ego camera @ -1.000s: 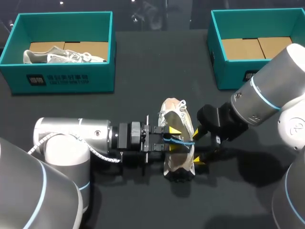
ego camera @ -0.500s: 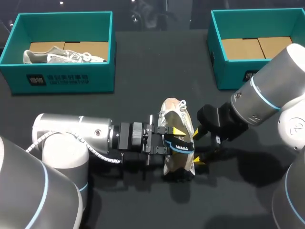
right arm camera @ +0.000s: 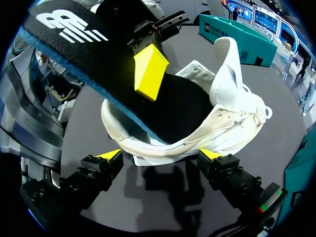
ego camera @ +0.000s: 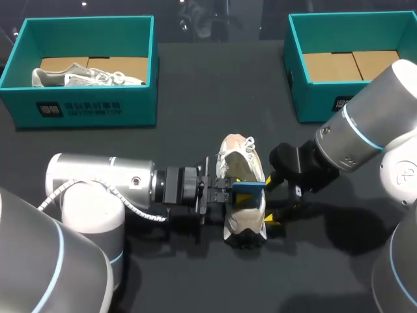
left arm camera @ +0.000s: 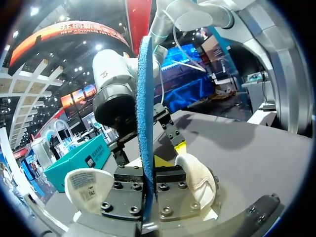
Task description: Take the shoe out of the shoebox, open the shoe tongue, remove and reinsert the insole, then place the shoe into the shoebox
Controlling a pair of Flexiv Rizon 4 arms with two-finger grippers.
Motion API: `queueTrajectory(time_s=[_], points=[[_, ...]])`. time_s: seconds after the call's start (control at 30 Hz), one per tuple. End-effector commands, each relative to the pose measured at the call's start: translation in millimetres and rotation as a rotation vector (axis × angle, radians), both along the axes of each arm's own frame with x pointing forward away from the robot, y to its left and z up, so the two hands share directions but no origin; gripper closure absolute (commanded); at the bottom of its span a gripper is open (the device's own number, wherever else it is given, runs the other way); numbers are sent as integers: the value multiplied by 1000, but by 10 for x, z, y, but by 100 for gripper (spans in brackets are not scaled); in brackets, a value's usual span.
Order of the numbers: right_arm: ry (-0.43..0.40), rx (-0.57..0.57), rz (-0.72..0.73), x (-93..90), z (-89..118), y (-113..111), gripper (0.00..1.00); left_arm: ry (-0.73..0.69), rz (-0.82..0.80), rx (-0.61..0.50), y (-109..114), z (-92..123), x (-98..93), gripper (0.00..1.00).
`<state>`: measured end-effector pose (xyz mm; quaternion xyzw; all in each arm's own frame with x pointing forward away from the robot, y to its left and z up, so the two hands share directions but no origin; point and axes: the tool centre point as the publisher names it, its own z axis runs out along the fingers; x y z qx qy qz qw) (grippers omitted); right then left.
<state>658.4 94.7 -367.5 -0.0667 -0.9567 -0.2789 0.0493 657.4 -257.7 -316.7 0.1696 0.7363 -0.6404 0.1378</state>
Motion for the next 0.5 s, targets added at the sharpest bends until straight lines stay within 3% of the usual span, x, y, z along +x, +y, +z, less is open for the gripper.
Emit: queueTrajectory(time_s=[0.03,0.4,0.43,0.5], points=[[-2,-2,-1,-7,-10,12,0,4,16,21,-54,-103,43,100],[-2,-2,-1,-7,-10,12,0,36,47,71,-25,-230,145,100],[-2,-2,-1,-7,-10,12,0,43,46,70,-18,-215,139,96],[-2,-2,-1,-7,-10,12,0,48,46,66,-5,-170,126,69]])
